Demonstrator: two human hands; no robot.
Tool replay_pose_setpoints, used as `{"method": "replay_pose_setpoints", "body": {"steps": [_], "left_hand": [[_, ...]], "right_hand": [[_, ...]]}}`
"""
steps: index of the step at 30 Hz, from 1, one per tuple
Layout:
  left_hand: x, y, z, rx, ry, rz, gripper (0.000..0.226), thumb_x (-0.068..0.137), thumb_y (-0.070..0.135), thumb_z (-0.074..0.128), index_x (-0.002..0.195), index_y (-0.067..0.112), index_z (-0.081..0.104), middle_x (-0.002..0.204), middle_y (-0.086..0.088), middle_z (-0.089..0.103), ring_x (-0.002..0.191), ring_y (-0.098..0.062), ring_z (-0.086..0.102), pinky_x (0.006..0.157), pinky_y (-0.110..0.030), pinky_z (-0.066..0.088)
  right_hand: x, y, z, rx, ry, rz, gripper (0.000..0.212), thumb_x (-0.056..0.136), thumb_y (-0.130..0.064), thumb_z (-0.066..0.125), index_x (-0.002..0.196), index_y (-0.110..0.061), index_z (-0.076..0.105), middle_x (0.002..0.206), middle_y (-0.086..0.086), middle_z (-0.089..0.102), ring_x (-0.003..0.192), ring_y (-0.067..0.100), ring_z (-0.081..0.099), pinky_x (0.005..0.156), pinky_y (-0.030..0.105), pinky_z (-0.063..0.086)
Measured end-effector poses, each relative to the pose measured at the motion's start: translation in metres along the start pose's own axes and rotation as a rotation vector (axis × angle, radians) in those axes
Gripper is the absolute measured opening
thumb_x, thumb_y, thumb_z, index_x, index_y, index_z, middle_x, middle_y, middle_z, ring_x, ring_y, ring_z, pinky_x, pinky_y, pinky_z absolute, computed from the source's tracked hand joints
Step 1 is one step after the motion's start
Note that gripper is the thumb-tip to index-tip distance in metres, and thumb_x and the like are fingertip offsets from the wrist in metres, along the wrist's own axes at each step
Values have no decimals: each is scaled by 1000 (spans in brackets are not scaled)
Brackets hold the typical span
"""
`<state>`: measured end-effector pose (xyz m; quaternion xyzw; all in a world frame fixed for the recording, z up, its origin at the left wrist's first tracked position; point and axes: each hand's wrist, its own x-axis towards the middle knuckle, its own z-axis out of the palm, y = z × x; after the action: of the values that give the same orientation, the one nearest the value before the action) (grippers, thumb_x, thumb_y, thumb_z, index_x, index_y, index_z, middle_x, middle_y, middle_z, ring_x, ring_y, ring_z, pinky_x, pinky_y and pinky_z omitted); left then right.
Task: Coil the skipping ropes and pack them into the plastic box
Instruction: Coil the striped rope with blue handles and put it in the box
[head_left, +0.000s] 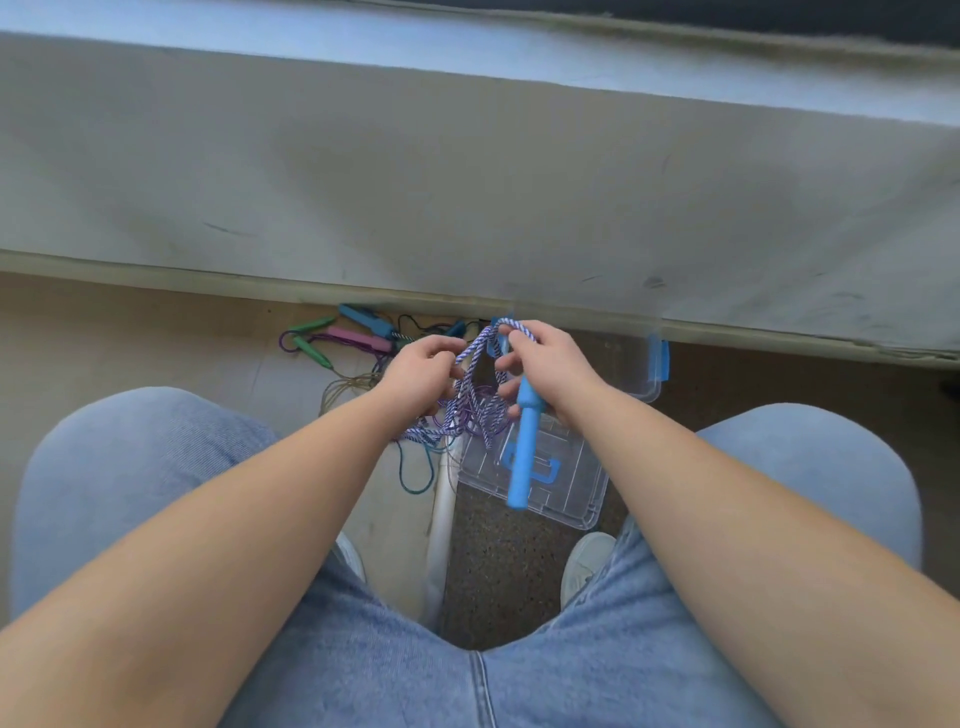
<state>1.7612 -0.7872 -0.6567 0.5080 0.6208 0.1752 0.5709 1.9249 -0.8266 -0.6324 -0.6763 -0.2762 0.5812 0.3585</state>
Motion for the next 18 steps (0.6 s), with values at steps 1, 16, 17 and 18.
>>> {"method": "replay_pose_setpoints", "body": {"steps": [1,16,17,18], "left_hand": [[2,-3,-3,-2,22,-14,32,97,16,41,114,24,66,84,-2,66,53,-12,50,41,-21,35],[4,-25,-3,183,-156,-135,20,81,39,78,92,31,63,76,-1,48,65,-17,49,49,-25,47],[5,-24,-1,195,-152,-116,18,82,38,77,88,34,61,76,-1,50,66,-17,51,51,-26,49],[7,-24,1,211,-146,-99,15,84,37,75,88,32,62,75,-1,52,66,-17,53,52,-26,50]], "right_hand": [[1,0,-3,-27,22,0,22,106,-27,44,118,-21,60,90,12,63,55,25,59,49,35,53],[-2,0,-6,-70,-170,-202,28,103,-9,45,101,-16,72,93,6,75,58,15,58,47,27,44],[-3,-1,-7,-34,-211,-199,28,103,-7,45,98,-14,72,90,9,76,59,17,58,47,27,44],[-3,-1,-8,-6,-248,-193,28,102,-5,45,97,-12,72,89,11,76,60,18,59,47,28,44]]}}
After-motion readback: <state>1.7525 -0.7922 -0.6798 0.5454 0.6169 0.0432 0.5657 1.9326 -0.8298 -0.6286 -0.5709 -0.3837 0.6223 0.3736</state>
